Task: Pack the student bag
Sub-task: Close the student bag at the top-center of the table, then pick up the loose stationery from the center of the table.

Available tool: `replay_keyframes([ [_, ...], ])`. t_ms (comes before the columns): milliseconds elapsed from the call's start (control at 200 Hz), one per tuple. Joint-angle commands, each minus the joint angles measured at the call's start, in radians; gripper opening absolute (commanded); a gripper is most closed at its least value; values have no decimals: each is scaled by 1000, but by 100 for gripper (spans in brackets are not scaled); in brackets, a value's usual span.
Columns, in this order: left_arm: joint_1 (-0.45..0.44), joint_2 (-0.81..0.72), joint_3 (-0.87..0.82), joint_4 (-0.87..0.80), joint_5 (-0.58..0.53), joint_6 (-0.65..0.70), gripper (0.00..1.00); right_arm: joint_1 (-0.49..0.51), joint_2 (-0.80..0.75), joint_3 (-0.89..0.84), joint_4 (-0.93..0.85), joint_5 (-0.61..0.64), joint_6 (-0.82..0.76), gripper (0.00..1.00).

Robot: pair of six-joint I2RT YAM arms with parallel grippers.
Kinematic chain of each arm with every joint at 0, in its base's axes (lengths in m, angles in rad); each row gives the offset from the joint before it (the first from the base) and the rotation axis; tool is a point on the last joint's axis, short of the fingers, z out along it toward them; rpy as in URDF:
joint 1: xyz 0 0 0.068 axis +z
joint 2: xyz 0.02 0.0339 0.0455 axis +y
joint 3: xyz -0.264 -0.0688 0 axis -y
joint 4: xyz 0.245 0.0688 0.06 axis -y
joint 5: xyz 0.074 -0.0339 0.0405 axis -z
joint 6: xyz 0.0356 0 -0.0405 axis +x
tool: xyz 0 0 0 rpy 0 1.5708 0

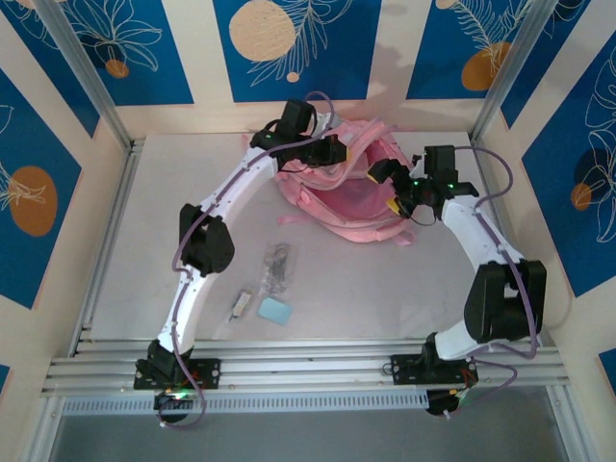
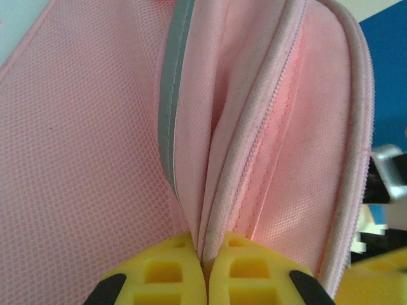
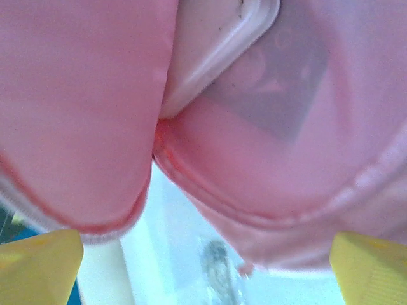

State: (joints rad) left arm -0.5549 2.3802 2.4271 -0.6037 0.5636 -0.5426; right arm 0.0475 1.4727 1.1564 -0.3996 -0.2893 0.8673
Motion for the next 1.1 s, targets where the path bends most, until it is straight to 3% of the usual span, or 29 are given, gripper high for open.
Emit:
replay_keyframes([
  [0,4,-123,-49,-54,-77,79,19,-49,-60,-56,-136,-43,-92,99],
  [115,4,-239,-215,-64,-146,113,64,-98,-84,-92,-94,-116,-77,99],
  [220,5,-374,-389,-73,-228,162,99,-79,-107,-89,-126,-62,-104,99],
  [400,10,-554,-684,-146,-360,199,100,-25,-129,-109,-142,-2,-113,99],
  [585,3,-651,-950,-182,-450,153,100,86,-121,-130,-107,49,-100,99],
  [865,-87,-654,-1181,-138,-531,62,100,216,-49,-111,-49,80,-76,99],
  [1095,-115,-591,-1250,-106,-487,29,100,265,-1,-94,-25,84,-66,99],
])
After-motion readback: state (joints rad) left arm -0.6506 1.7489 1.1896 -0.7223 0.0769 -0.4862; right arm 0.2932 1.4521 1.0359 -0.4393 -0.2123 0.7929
